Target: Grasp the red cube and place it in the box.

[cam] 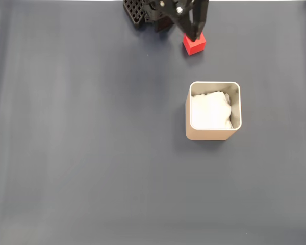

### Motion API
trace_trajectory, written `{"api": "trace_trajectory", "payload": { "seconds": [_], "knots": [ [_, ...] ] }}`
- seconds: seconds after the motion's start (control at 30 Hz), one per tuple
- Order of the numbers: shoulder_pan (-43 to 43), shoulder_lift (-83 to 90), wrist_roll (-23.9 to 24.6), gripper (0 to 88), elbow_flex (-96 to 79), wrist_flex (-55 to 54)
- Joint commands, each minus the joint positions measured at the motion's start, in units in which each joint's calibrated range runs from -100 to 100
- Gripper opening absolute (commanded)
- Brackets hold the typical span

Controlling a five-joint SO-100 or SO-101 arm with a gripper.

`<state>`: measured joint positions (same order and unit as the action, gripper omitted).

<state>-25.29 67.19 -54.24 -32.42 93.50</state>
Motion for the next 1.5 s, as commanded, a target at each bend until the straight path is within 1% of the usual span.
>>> {"api": "trace_trajectory", "payload": {
  "seconds": [0.0, 0.2, 0.47, 0.87, 1.07, 1.3, 1.47],
  "knots": [
    [-2.93, 0.53, -0.49, 0.3, 0.24, 0.59],
    [-7.9, 0.97, -1.42, 0.5, 0.15, 1.66],
    [-14.93, 3.65, -1.37, 1.0, -1.94, 4.86],
    [-21.82, 5.9, -0.49, 2.2, -5.59, 6.5],
    [-23.66, 6.42, 0.49, 6.6, -8.78, 6.5],
    [-23.87, 7.11, 1.71, 13.4, -13.07, 6.33],
    [-22.74, 6.76, 4.79, 19.6, -14.8, 5.43]
  ]
}}
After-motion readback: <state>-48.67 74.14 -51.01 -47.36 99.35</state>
